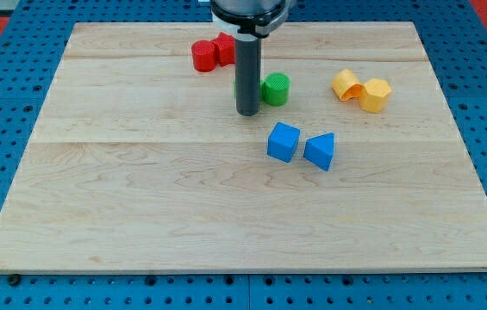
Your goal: Push green blocks into the yellow blocks
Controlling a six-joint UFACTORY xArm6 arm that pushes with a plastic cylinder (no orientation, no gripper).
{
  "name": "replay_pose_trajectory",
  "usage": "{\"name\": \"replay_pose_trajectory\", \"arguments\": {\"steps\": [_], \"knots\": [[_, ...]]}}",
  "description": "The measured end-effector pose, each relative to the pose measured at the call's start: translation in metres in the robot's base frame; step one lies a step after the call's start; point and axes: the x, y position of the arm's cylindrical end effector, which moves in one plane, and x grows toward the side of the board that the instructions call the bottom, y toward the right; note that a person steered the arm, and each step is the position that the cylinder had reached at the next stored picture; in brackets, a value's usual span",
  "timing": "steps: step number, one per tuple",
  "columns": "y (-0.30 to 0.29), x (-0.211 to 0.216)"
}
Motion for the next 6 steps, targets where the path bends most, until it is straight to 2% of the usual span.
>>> {"name": "replay_pose_trajectory", "arguments": {"steps": [1,3,4,6], "knots": [[-0.071,0.012],[-0.07,-0.022],[-0.025,-0.042],[0.082,-0.042]]}}
